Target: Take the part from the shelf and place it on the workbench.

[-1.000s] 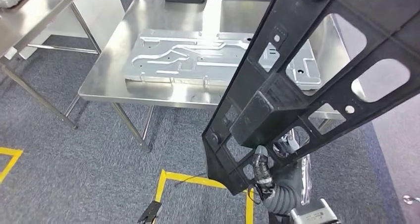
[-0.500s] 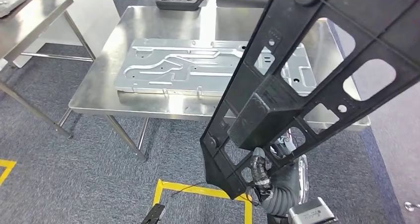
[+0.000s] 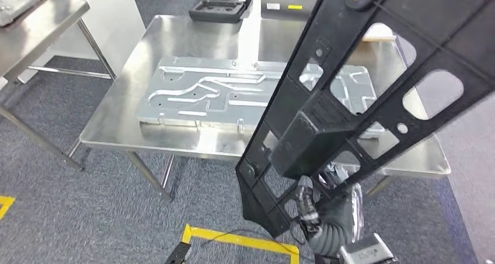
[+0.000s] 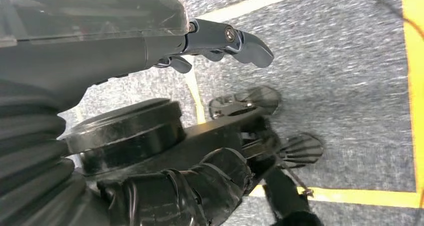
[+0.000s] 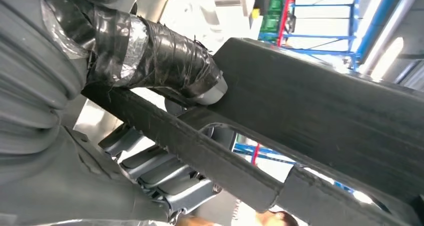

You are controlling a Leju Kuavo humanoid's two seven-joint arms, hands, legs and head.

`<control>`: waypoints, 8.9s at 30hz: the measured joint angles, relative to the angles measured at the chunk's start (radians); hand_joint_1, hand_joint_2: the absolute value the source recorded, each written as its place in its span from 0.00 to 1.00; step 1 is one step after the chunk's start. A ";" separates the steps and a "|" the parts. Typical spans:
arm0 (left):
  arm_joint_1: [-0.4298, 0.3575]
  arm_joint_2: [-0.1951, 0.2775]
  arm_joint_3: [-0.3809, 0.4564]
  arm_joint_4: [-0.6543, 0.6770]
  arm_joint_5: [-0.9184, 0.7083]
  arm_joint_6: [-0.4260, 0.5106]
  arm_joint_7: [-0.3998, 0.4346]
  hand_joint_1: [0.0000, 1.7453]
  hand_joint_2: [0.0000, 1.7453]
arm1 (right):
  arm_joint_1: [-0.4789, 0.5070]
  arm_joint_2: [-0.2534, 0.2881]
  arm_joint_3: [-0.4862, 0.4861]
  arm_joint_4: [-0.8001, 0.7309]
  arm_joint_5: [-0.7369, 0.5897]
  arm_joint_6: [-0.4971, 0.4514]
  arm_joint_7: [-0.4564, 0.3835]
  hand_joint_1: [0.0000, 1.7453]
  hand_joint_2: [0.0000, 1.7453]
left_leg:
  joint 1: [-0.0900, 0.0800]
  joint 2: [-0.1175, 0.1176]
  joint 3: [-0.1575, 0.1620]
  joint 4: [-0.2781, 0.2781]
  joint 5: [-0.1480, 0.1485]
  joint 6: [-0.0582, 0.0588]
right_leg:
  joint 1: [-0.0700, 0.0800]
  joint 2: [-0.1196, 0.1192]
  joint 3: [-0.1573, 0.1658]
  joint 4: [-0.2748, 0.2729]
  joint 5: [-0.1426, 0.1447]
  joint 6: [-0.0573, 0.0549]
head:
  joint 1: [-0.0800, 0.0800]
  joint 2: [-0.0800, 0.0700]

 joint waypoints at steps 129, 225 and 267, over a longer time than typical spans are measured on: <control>-0.090 -0.067 -0.176 -0.002 -0.063 -0.136 -0.017 0.00 0.00 | -0.847 -0.081 0.385 0.529 0.622 1.091 0.613 0.00 0.00 | 0.007 0.003 -0.208 0.148 0.039 -0.035 | -0.005 0.004 0.030 -0.021 -0.001 -0.023 | -0.020 0.000; -0.099 -0.095 -0.155 -0.172 0.059 0.021 0.091 0.00 0.00 | -0.053 0.112 -0.991 1.465 -0.048 0.304 0.232 0.00 0.00 | -0.003 0.018 -0.237 0.299 -0.024 -0.011 | 0.010 -0.005 0.051 -0.043 -0.011 -0.036 | -0.005 0.000; -0.407 -0.069 -0.044 -0.248 0.351 0.179 0.110 0.00 0.00 | -0.082 0.125 -0.970 1.658 -0.020 0.458 0.320 0.00 0.00 | -0.020 0.014 -0.058 -0.039 0.082 0.049 | 0.002 -0.022 -0.004 0.095 -0.096 0.011 | -0.004 0.000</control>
